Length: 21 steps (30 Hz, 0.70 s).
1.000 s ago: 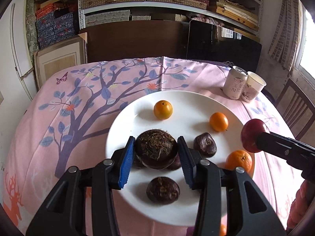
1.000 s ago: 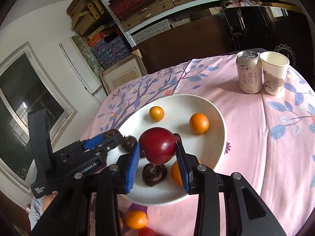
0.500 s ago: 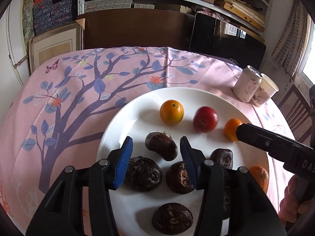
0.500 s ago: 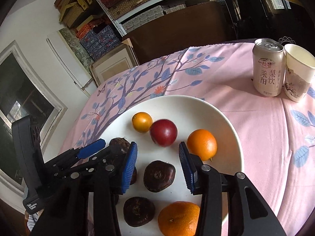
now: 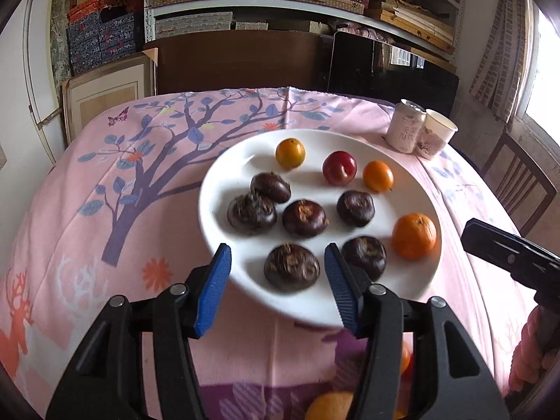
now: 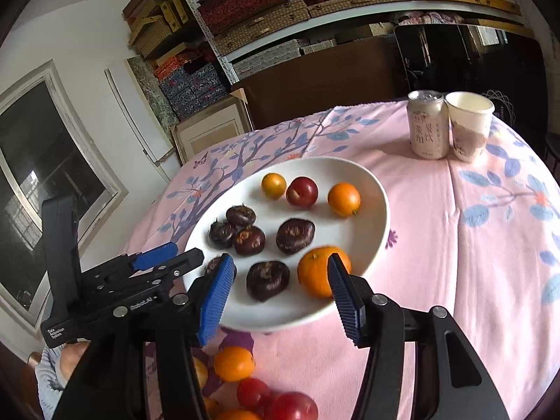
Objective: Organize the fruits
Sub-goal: 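Move both tools back toward the oranges and plums on the cloth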
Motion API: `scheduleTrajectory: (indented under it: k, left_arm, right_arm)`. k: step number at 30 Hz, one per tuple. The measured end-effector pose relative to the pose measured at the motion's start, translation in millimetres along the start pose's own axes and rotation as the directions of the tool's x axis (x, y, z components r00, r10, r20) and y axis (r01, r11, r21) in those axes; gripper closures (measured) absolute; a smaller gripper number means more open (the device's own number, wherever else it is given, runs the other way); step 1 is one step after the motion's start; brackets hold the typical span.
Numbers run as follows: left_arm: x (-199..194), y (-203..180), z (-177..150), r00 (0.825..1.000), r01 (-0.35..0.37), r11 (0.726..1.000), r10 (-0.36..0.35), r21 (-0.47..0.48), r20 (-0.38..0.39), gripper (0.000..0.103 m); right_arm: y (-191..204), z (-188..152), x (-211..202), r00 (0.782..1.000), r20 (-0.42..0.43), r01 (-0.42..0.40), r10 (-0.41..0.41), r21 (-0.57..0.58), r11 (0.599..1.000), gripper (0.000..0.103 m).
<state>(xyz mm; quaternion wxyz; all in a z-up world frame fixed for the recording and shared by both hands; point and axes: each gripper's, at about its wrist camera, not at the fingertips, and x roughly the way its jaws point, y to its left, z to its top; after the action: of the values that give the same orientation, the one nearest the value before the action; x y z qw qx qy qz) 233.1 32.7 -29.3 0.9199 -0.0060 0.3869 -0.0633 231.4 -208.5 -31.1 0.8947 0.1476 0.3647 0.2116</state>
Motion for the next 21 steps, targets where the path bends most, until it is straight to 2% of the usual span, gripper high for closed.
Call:
scheduleTrajectory:
  k: [4, 6, 12, 17, 21]
  left_arm:
    - [-22, -15, -33, 1.000, 0.006, 0.999, -0.007, 0.046, 0.016, 0.032]
    - [-28, -26, -43, 0.999, 0.027, 0.996, -0.029, 0.082, 0.018, 0.031]
    - [-21, -54, -56, 0.999, 0.044, 0.985, -0.043, 0.167, -0.011, 0.031]
    - [-6, -65, -61, 0.997, 0.065, 0.977, -0.054, 0.203, -0.060, 0.031]
    - [1, -66, -58, 0.995, 0.076, 0.978, -0.064, 0.194, -0.072, 0.031]
  right_arm:
    - [-20, -23, -11, 1.000, -0.018, 0.013, -0.012, 0.073, 0.997, 0.045]
    - [-30, -26, -20, 1.000, 0.001, -0.004, 0.004, 0.127, 0.992, 0.039]
    - [-53, -29, -38, 0.998, 0.043, -0.058, 0.050, 0.239, 0.969, 0.038]
    - [-54, -27, -37, 0.997, 0.030, -0.072, 0.067, 0.258, 0.964, 0.038]
    - [-52, -27, -39, 0.997, 0.031, -0.072, 0.066, 0.246, 0.967, 0.035]
